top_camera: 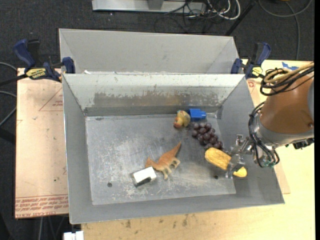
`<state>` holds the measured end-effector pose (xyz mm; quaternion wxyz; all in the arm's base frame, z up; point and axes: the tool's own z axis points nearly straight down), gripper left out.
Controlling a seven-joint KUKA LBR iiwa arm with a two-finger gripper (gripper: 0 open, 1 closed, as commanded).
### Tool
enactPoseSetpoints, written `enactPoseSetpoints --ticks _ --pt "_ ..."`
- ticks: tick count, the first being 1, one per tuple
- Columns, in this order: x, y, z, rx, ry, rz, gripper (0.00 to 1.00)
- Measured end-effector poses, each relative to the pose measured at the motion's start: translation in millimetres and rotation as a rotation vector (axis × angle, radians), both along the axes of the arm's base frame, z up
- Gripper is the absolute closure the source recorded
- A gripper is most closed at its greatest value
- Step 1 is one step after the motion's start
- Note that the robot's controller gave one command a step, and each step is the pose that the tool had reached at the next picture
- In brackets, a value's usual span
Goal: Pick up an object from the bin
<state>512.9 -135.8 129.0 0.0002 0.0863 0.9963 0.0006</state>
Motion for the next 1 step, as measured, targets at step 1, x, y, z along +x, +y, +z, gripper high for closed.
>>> enactPoseSetpoints --ticks 1 --pt "0.1 0.0 12.1 0.0 0.0 0.0 1.0"
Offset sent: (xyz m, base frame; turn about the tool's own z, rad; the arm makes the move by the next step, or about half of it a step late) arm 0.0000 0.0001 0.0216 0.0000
